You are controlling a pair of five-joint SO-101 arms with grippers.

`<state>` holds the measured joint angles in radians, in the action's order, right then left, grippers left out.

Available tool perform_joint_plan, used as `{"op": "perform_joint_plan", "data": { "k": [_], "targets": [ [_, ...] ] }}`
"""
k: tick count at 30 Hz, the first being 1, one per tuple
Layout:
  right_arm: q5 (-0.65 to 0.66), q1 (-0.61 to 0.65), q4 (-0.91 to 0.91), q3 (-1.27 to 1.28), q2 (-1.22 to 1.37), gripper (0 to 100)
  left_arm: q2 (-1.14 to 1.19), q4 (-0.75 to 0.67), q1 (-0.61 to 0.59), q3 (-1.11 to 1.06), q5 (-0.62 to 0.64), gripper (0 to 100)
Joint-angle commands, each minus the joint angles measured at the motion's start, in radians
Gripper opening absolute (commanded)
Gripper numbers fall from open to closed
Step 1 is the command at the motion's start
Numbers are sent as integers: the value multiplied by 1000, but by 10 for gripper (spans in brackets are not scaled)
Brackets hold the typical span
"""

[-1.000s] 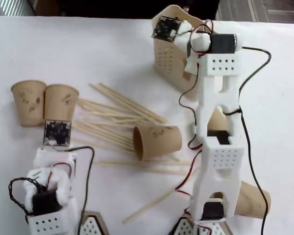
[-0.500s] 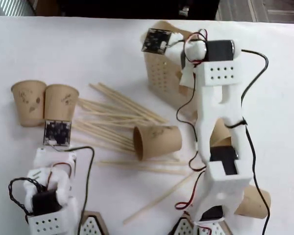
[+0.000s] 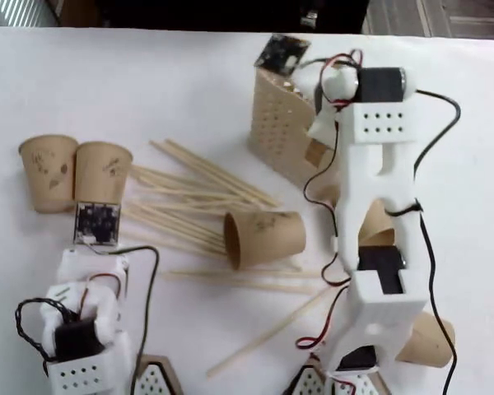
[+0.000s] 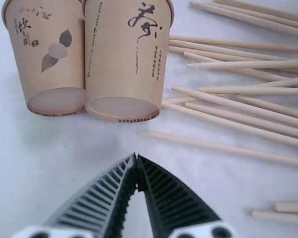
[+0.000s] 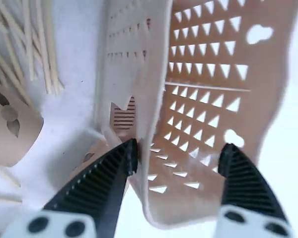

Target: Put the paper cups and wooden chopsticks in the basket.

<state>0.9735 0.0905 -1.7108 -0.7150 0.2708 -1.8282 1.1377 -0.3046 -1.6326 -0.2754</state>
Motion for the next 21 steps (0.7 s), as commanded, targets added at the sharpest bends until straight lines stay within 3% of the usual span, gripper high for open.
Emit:
{"op": "perform_joint_plan", "data": {
  "k": [1,11,21],
  "targets": [
    [-77,-27,-4,-92,-113,306,7,-20,-5,8,-5,27],
    [-143,-99,-8,-28,-421,305,7,-20,-5,8,-5,27],
    [-138,-171,-2,609,-792,283,7,-20,-5,8,-5,27]
  ]
}}
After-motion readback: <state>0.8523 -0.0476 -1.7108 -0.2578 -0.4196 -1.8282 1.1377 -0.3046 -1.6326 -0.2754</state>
